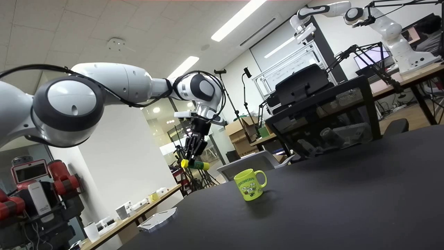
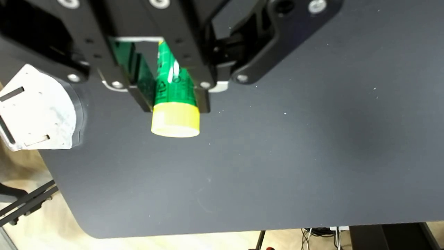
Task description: Place the paper glue in the mug
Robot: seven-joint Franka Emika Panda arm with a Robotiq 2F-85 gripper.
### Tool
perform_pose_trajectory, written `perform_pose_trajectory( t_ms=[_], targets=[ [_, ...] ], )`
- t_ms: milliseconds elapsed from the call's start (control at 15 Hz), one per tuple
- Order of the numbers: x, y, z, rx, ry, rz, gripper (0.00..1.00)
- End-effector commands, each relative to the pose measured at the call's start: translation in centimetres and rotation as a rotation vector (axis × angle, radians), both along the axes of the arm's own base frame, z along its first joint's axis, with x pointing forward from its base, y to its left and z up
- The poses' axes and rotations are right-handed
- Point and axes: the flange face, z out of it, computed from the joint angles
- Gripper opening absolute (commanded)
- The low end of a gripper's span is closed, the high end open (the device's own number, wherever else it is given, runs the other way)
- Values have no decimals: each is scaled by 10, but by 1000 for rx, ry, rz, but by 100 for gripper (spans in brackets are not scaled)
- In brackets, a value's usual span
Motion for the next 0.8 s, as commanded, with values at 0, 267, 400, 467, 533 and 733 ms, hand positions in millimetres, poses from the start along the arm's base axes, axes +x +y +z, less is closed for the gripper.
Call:
perform_pose_trajectory(
  t_ms=[0, 267, 400, 467, 533, 733],
  targets=[
    [2, -5, -3, 12, 4, -19, 9],
    [4, -16, -4, 19, -1, -53, 9],
    [5, -23, -5, 24, -4, -73, 9],
    [7, -28, -7, 25, -7, -87, 9],
    [7, -32, -8, 28, -7, -99, 9],
    [8, -48, -15, 28, -2, -138, 9]
  ],
)
